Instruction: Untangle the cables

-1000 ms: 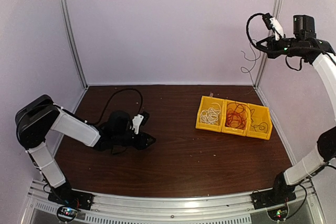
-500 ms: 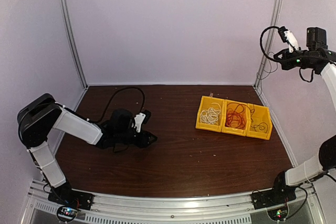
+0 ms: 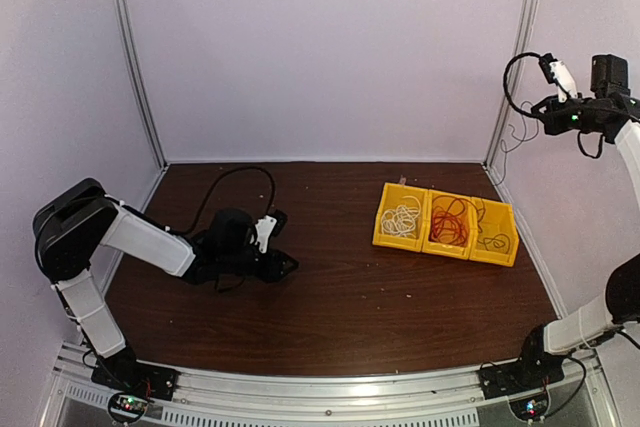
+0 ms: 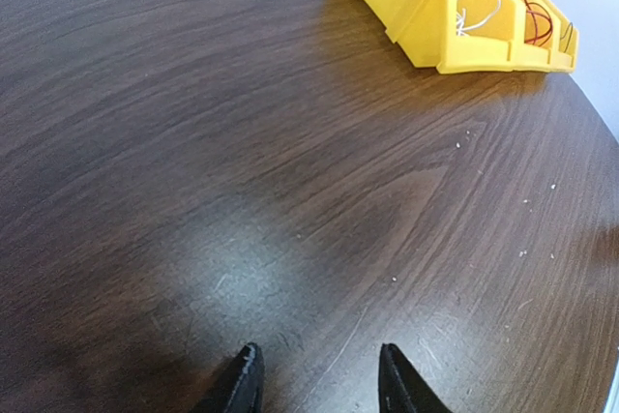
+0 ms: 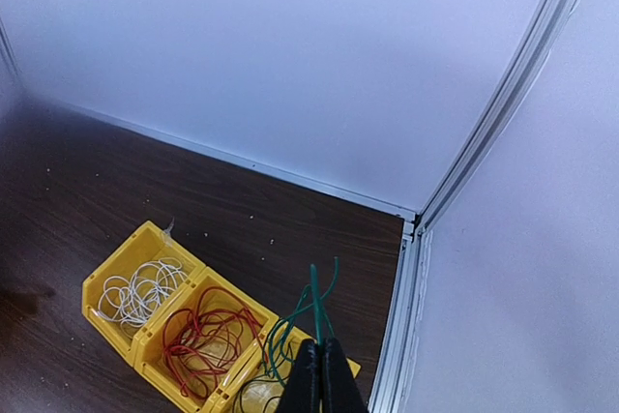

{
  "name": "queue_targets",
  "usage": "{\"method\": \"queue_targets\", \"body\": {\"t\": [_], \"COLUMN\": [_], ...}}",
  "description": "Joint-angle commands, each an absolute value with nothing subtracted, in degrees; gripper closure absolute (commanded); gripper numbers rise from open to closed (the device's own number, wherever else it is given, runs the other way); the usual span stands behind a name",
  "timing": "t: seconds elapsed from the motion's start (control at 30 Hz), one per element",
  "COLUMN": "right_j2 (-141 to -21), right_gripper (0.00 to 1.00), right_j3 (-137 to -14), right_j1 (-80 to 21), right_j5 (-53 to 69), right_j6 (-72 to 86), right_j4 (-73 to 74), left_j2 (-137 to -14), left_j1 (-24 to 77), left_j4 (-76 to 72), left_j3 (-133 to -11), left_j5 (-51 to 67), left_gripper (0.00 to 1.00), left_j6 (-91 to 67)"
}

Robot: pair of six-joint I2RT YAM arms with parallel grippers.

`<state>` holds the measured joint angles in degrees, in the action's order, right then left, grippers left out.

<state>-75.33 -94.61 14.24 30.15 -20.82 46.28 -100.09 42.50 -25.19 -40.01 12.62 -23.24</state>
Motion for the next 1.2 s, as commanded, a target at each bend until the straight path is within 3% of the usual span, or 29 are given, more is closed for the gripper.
{"method": "queue_targets", "body": {"t": [0.0,0.7,1.17], "right_j2": [-75.1,-71.4,-77.3], "right_gripper": [1.0,1.0,1.0], "right_j3": [-98.6,-84.3,-69.4], "right_j1": [14.7,15.2,15.2], "right_j5": [28.9,25.1,26.8], "right_j6": [-21.0,-25.0,-27.1], "right_j4": [46.7,47.9,43.5], "left_j2": [-100.6,-100.9,-100.7], "left_j1": [42.8,42.8,42.8], "left_j4": [-26.4,-26.8,-26.4], "left_j3": [-39.6,-38.8,-38.2], "left_j5": [11.9,11.3,10.8], "left_gripper": [0.58,0.58,0.59], "left_j6": [-23.4,-23.6,-23.7]}}
